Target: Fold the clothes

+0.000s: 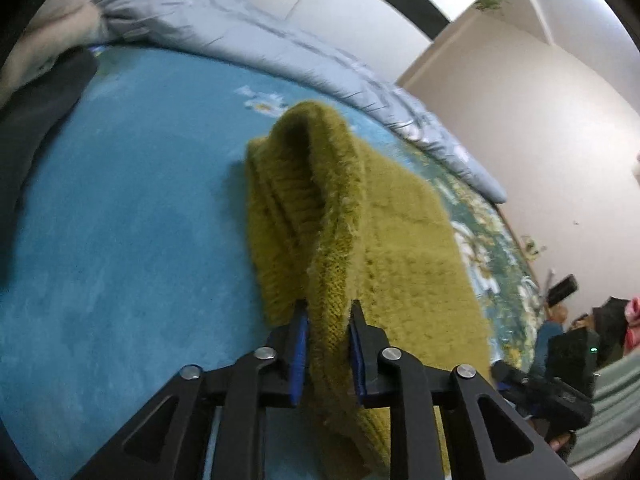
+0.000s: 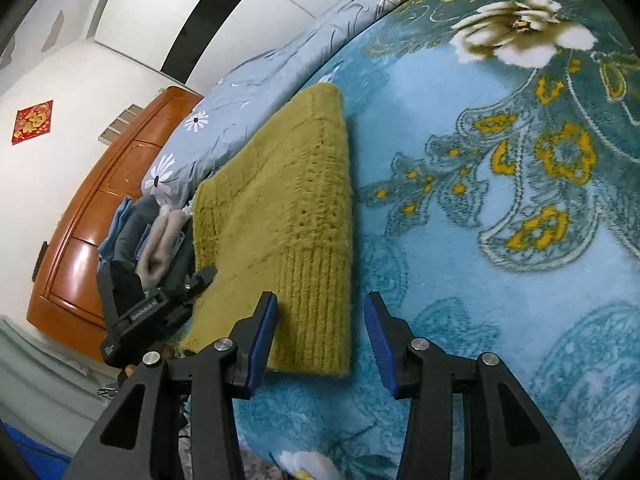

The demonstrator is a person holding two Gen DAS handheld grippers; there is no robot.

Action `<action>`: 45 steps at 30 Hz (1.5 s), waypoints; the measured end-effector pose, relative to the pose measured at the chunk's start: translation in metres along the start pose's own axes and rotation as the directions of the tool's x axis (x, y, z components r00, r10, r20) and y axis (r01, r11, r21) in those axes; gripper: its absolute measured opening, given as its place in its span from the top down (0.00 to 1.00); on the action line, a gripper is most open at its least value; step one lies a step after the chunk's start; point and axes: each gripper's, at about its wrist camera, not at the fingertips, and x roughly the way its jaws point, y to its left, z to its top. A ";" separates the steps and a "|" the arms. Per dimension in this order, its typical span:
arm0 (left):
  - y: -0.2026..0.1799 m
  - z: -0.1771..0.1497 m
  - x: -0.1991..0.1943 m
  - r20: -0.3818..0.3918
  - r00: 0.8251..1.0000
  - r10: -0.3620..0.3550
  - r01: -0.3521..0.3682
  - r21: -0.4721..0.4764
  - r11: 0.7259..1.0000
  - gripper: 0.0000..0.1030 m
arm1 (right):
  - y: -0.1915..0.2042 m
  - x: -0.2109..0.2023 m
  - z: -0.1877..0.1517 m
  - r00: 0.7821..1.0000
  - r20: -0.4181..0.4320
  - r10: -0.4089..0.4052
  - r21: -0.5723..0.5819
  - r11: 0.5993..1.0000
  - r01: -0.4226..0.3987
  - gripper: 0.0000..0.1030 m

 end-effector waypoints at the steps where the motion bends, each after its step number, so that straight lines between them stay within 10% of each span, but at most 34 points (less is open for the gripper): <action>1: 0.001 0.006 0.000 0.008 1.000 -0.019 0.019 -0.001 1.000 0.36 | -0.002 0.001 -0.001 1.000 -0.002 0.003 0.009 1.000 -0.003 0.52; 8: 0.019 0.073 0.025 0.105 0.993 -0.062 0.060 0.024 0.998 0.15 | -0.007 0.009 -0.003 1.000 -0.003 0.027 0.041 0.999 -0.027 0.43; 15: 0.056 0.106 0.086 -0.095 0.989 -0.112 0.107 -0.062 0.992 0.13 | -0.001 0.010 -0.005 0.999 0.016 0.039 0.008 0.999 -0.039 0.35; 24: 0.057 0.111 0.101 -0.128 0.980 -0.152 0.149 -0.039 0.988 0.10 | -0.002 0.012 -0.002 0.999 0.019 0.041 0.063 0.997 -0.042 0.33; 31: 0.056 0.113 0.103 -0.108 0.984 -0.140 0.135 -0.048 0.990 0.16 | -0.008 0.029 0.002 0.994 -0.034 0.106 0.170 0.980 -0.099 0.68; 35: 0.052 0.111 0.097 -0.101 0.987 -0.125 0.120 -0.051 0.991 0.19 | -0.003 0.015 0.033 0.987 -0.057 0.149 0.137 0.981 -0.140 0.75; 45: 0.010 0.109 0.074 -0.081 0.965 -0.249 0.250 0.010 0.968 0.20 | -0.023 -0.031 0.202 0.974 -0.167 -0.151 -0.169 0.978 0.123 0.76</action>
